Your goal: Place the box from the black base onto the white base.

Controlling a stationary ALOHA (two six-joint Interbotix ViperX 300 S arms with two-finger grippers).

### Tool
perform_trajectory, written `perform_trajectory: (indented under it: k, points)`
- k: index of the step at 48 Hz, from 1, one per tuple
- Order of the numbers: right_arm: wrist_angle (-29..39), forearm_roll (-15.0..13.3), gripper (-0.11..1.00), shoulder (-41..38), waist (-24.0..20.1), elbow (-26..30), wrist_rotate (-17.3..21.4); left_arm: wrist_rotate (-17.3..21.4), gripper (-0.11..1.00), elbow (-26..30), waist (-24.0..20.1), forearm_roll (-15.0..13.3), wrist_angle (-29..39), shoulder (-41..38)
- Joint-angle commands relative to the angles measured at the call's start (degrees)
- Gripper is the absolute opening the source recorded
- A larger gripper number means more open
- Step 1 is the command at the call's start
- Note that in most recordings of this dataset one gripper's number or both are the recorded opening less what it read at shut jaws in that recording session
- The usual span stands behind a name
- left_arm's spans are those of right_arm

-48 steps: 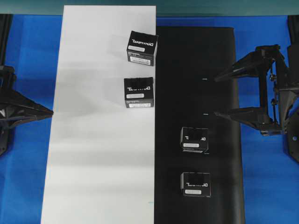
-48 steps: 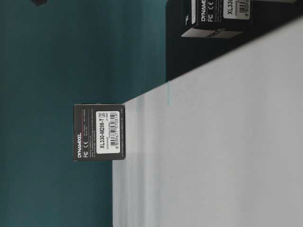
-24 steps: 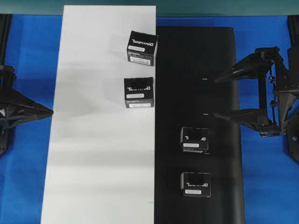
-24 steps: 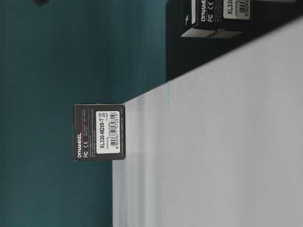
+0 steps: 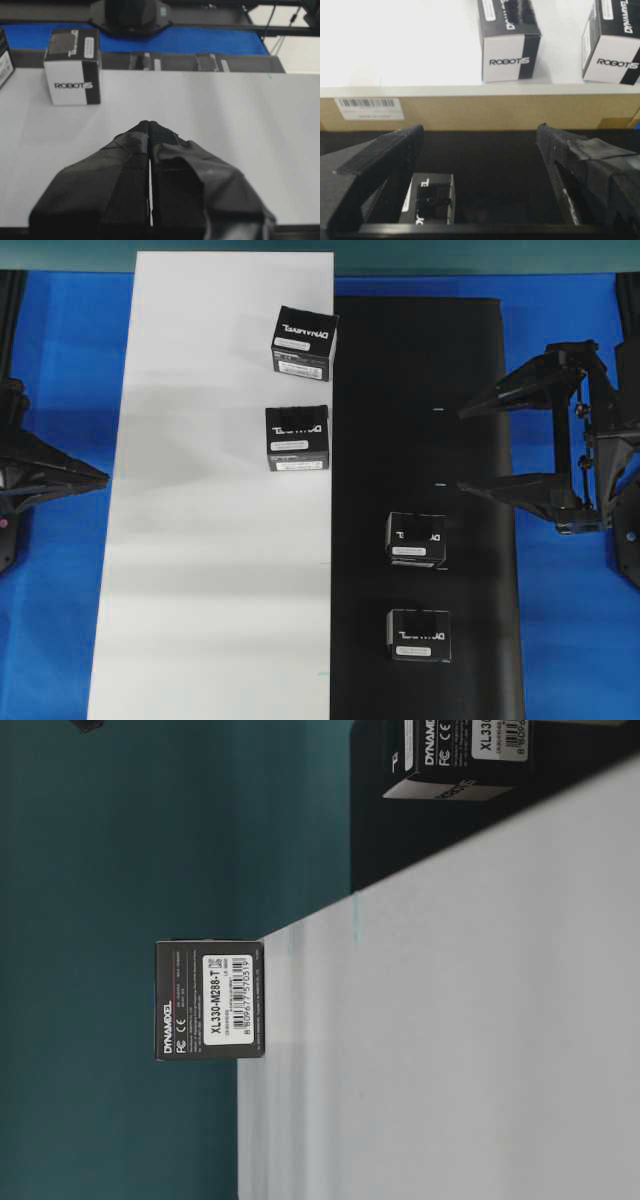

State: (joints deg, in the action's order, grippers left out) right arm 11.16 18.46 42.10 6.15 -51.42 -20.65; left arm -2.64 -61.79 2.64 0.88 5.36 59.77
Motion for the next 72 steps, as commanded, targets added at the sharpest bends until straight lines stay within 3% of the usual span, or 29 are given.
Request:
perform_trajectory:
  k: [1, 72]
  points:
    - [-0.62, 0.26, 0.99, -0.09, -0.09, 0.35, 0.09, -0.09, -0.04, 1.41, -0.09, 0.09, -0.35, -0.18]
    - [-0.18, 0.26, 0.99, -0.09, -0.62, -0.18, 1.76, -0.26, -0.04, 1.05, -0.44, 0.09, 1.76, -0.18]
